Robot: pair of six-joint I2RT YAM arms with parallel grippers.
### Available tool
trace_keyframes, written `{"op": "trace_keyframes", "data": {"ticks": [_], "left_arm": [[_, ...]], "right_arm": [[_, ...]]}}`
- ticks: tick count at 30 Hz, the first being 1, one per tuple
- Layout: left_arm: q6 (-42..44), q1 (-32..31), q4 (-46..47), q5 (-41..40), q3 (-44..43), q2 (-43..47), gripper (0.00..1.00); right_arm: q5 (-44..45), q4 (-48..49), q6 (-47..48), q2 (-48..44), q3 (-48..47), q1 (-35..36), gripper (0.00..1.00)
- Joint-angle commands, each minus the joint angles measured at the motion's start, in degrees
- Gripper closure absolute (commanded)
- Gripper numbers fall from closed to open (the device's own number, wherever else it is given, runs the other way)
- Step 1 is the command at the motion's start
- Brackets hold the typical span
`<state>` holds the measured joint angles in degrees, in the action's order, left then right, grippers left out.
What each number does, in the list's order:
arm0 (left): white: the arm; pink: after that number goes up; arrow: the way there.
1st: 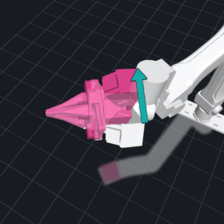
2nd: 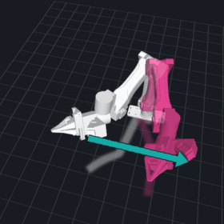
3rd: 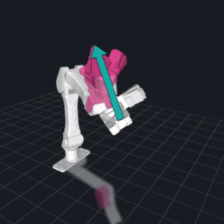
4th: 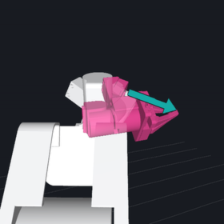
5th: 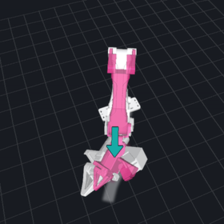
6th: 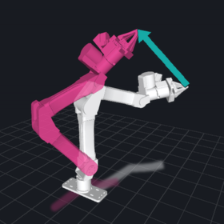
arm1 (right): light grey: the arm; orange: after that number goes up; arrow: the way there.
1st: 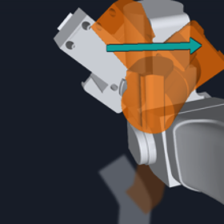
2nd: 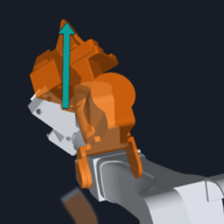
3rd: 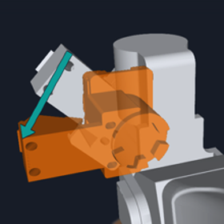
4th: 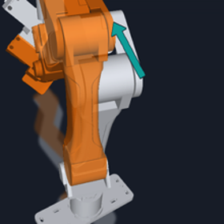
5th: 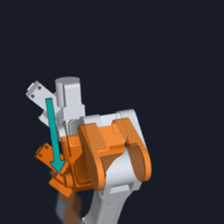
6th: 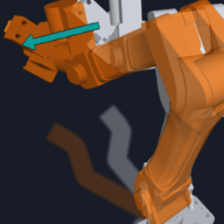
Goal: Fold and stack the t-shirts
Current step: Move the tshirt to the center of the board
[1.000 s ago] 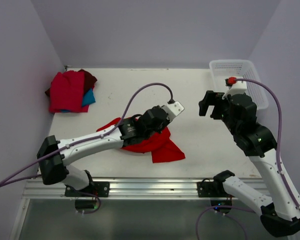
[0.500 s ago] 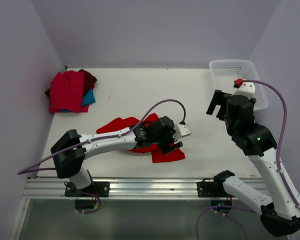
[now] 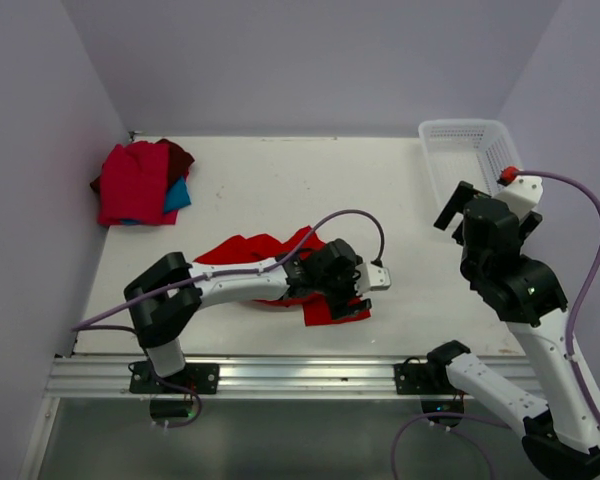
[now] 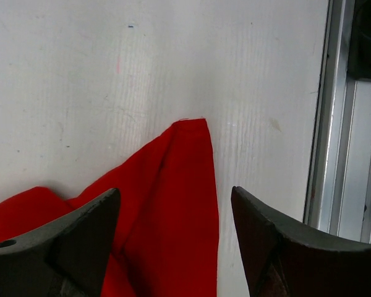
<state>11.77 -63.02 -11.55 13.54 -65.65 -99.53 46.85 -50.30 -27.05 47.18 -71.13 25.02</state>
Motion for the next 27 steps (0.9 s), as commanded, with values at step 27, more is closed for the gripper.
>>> {"op": "trace_keyframes", "data": {"ticks": [27], "left_arm": [[1.5,-0.08,12.25,9.14,-6.86,-12.97,0.26]], "right_arm": [[-4.05,1.0,-0.2,-2.62,2.14,0.03,0.01]]}}
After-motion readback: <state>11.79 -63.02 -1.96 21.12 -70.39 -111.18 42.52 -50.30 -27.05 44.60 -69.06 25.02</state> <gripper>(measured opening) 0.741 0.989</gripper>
